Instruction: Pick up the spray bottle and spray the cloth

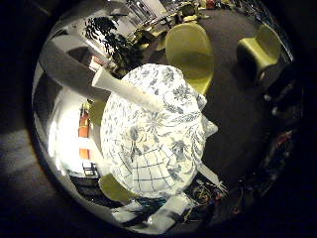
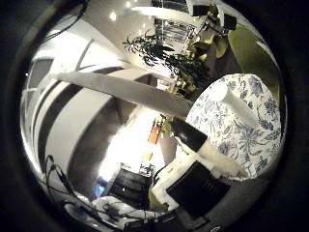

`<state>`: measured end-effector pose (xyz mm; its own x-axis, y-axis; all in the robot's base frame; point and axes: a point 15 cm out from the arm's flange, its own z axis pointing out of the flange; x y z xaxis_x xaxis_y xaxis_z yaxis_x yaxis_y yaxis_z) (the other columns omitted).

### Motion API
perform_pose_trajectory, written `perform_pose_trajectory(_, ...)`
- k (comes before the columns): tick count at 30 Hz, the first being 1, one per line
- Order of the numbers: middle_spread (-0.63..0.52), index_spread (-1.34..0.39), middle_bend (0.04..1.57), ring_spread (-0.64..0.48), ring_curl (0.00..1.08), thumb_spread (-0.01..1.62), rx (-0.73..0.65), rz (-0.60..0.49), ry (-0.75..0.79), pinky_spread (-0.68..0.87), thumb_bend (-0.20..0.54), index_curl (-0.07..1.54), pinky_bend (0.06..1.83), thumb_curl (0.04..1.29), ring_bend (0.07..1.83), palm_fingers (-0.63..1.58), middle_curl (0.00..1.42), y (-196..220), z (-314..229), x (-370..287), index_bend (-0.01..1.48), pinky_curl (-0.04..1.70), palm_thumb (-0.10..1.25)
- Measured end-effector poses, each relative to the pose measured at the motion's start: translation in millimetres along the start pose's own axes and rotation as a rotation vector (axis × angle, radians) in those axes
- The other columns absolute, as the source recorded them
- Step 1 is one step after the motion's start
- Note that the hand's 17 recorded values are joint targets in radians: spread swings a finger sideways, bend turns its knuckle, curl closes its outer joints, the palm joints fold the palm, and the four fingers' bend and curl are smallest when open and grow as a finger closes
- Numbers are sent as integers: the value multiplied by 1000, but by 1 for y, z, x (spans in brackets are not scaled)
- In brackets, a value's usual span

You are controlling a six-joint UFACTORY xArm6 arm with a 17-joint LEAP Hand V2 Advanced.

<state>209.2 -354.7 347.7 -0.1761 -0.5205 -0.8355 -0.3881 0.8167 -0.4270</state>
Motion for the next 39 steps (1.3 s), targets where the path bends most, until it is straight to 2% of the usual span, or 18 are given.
perform_pose_trajectory(3,80,-169,352,149,207,1066,51,44,-55,313,-27,361,798,366,632,108,412,8,1,33,185,39,658)
perform_pose_trajectory(8,160,-145,302,196,200,1054,49,109,-114,354,-26,348,692,351,535,69,381,23,15,67,167,86,635)
perform_pose_trajectory(15,181,-139,271,206,212,1039,29,103,-180,367,-27,318,622,326,482,62,363,18,51,60,156,146,592)
perform_pose_trajectory(22,182,-149,266,217,224,948,-35,111,-208,367,-33,294,564,301,434,43,356,25,83,57,150,195,463)
perform_pose_trajectory(31,182,-149,262,219,240,934,-70,111,-190,378,-28,276,511,304,405,50,351,27,114,62,153,238,462)
perform_pose_trajectory(35,173,-138,271,218,249,984,-75,118,-193,374,-17,274,485,319,417,90,354,28,122,63,155,248,560)
perform_pose_trajectory(39,164,-137,270,214,256,1000,-64,123,-196,378,-25,275,468,321,422,104,355,23,130,64,153,255,581)
